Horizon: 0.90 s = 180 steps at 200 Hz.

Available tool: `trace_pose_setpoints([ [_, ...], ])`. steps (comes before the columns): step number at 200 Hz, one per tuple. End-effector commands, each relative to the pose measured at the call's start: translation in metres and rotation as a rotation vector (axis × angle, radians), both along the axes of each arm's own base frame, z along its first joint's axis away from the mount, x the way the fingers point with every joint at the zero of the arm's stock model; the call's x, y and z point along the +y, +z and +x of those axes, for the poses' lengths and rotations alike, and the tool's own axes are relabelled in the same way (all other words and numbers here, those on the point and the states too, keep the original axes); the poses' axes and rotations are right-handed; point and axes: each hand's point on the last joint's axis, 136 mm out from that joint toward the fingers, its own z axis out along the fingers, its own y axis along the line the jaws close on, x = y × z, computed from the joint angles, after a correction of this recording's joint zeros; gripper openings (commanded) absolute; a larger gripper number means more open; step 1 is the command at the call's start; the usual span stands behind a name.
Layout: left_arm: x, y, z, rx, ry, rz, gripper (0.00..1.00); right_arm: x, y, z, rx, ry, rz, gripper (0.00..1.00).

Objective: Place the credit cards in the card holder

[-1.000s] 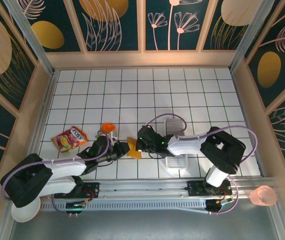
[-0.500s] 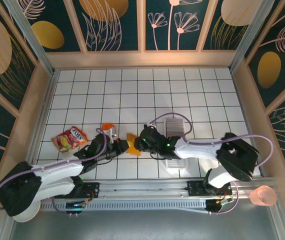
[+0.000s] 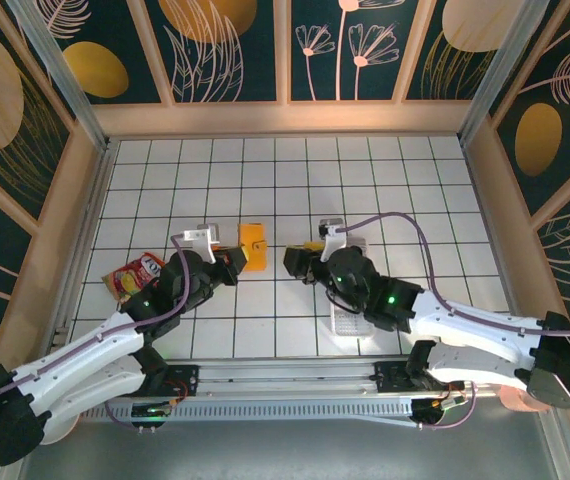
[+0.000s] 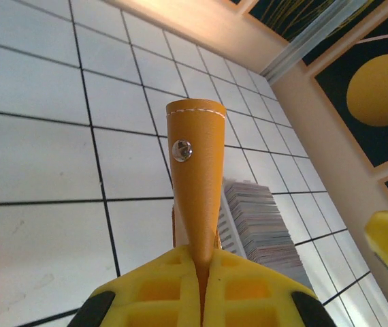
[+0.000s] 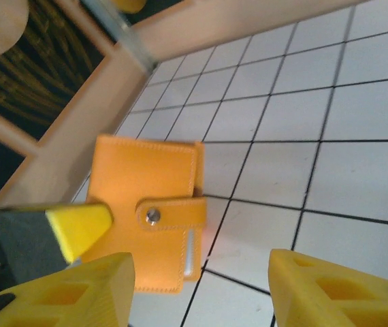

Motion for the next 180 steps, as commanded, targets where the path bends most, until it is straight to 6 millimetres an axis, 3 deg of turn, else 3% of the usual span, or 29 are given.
trace_pose_setpoints([
  [1, -0.010, 0.035, -0.002, -0.107, -0.062, -0.036, 0.00, 0.019, 0.011, -0.008, 0.056, 0.168, 0.041, 0.52],
  [17, -0.014, 0.045, -0.005, -0.126, -0.087, -0.070, 0.00, 0.026, 0.013, -0.009, 0.151, 0.225, 0.130, 0.46],
  [41, -0.015, 0.047, -0.006, -0.133, -0.093, -0.080, 0.00, 0.038, 0.019, -0.015, 0.175, 0.290, 0.193, 0.46],
  [86, -0.022, 0.046, -0.008, -0.118, -0.126, -0.102, 0.00, 0.055, 0.012, -0.012, 0.210, 0.321, 0.160, 0.44],
  [180, -0.028, 0.046, -0.014, -0.098, -0.169, -0.119, 0.00, 0.062, -0.005, 0.006, 0.226, 0.262, 0.067, 0.50],
])
